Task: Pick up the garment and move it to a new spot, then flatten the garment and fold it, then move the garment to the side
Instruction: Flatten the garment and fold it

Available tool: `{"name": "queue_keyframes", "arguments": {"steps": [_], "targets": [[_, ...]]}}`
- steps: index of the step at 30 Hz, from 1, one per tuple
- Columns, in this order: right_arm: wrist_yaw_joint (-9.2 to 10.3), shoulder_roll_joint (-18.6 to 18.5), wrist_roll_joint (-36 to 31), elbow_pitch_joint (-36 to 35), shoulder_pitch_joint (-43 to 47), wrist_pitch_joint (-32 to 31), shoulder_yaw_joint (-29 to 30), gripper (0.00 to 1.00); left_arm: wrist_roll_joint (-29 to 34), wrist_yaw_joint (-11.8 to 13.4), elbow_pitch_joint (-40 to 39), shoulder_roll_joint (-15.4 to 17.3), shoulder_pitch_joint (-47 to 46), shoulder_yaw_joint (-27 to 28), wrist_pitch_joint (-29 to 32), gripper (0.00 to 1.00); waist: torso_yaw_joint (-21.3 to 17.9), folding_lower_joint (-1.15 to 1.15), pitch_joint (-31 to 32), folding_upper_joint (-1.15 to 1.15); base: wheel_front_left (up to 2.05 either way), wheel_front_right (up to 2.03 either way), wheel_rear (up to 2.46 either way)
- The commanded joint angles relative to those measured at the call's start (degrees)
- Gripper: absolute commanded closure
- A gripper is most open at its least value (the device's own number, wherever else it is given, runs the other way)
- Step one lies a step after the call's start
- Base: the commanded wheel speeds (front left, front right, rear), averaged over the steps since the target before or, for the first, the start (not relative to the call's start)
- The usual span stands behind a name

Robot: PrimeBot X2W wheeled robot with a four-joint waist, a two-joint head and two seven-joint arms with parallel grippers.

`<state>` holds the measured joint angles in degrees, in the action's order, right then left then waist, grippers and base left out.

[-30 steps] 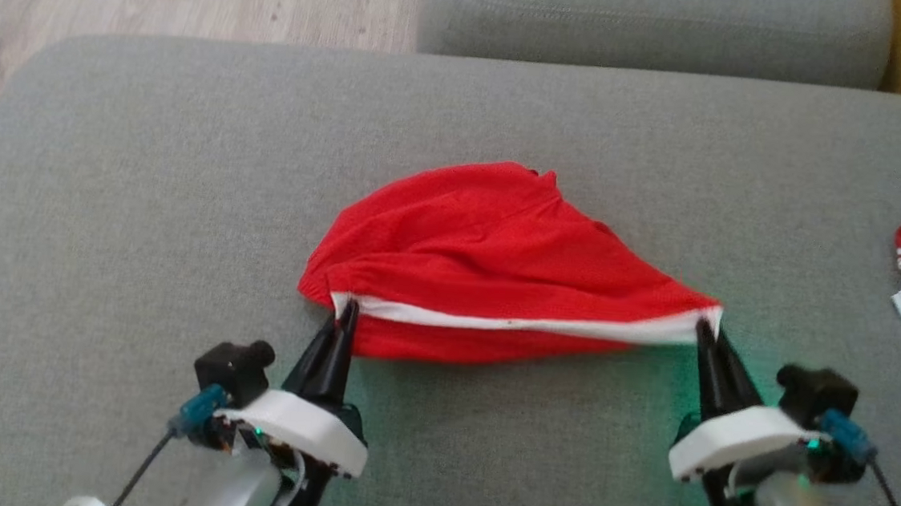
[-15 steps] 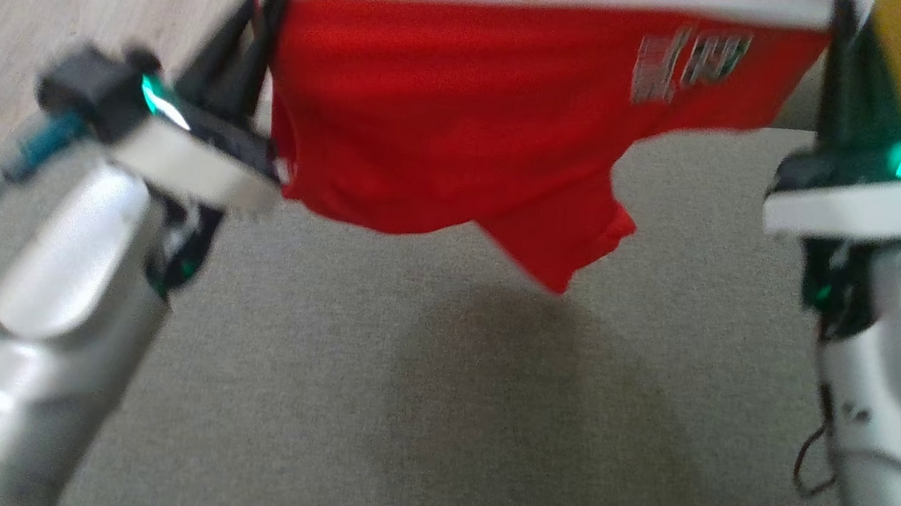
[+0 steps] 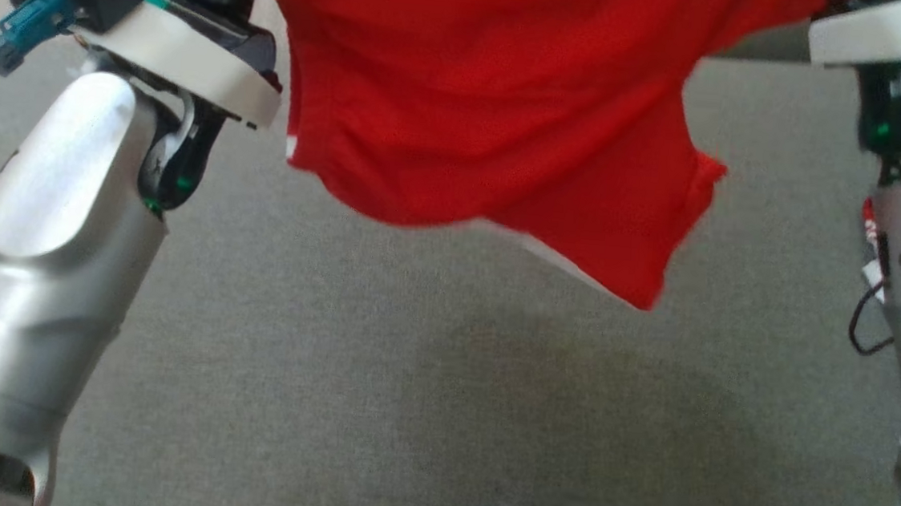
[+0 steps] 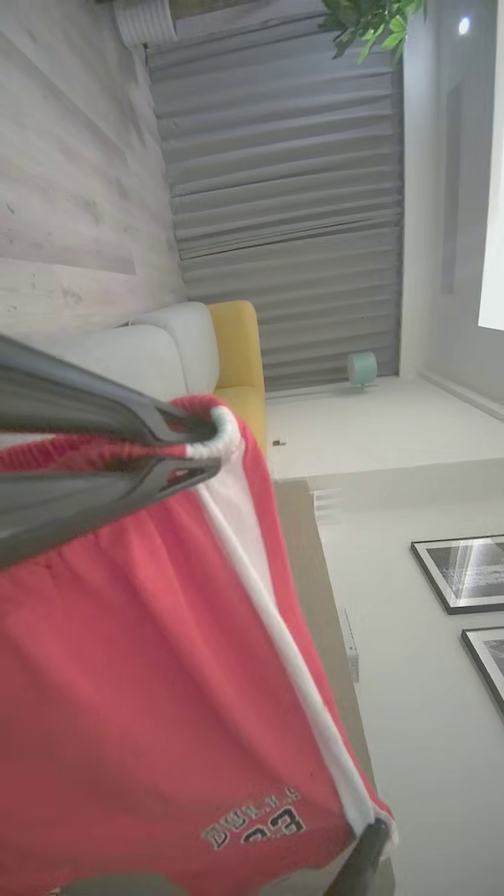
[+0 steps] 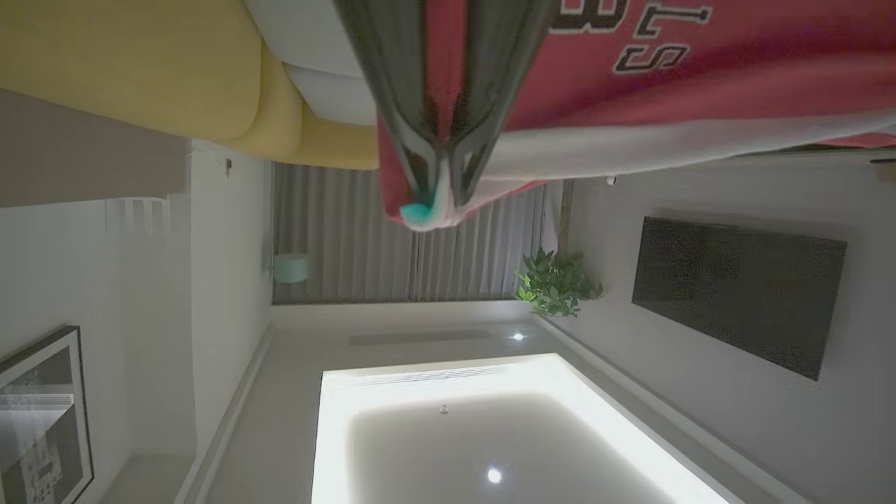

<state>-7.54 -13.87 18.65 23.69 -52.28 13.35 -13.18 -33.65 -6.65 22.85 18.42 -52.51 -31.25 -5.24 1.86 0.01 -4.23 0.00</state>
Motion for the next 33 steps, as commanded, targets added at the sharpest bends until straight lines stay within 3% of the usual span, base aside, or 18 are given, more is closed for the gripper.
{"name": "queue_keyframes", "arguments": {"steps": [1, 7, 12, 22, 28, 33], "targets": [[0.05, 0.4, -0.7, -0.2, -4.0, 0.4, -0.6, 1.00, 1.4, 0.7, -0.2, 1.7, -5.2, 2.5, -1.9, 1.00, -1.1, -0.01, -3.7, 0.00, 0.00, 0.00, 0.00], [0.05, 2.2, -3.6, 6.1, -12.6, 1.6, 1.9, 1.00, 4.5, 1.7, 5.1, -1.1, -10.6, 4.0, -9.0, 1.00, -2.2, -0.01, -8.7, 0.00, 0.00, 0.00, 0.00], [0.05, 3.4, -4.6, 4.2, -12.3, 1.6, 4.0, 1.00, 5.7, 1.1, 6.2, -3.5, -10.6, 6.5, -9.7, 1.00, -3.1, -0.01, -9.8, 0.00, 0.00, 0.00, 0.00], [0.05, 5.8, 0.2, 1.5, 15.1, 1.6, 6.0, 1.00, 6.8, -0.5, 6.1, -11.0, 15.8, 15.4, -9.8, 1.00, -6.0, -0.01, -6.4, 0.00, 0.00, 0.00, 0.00], [0.05, 5.5, 2.9, -1.0, 31.2, 1.6, 3.6, 1.00, 7.4, -0.8, 4.1, -14.3, 31.6, 16.6, -9.8, 1.00, -7.1, -0.01, -3.3, 0.00, 0.00, 0.00, 0.00], [0.05, 5.5, 4.8, -3.8, 39.7, 1.6, 3.3, 1.00, 7.3, -0.8, 1.5, -15.2, 40.8, 15.2, -9.8, 1.00, -7.0, -0.01, 0.5, 0.00, 0.00, 0.00, 0.00]]}}
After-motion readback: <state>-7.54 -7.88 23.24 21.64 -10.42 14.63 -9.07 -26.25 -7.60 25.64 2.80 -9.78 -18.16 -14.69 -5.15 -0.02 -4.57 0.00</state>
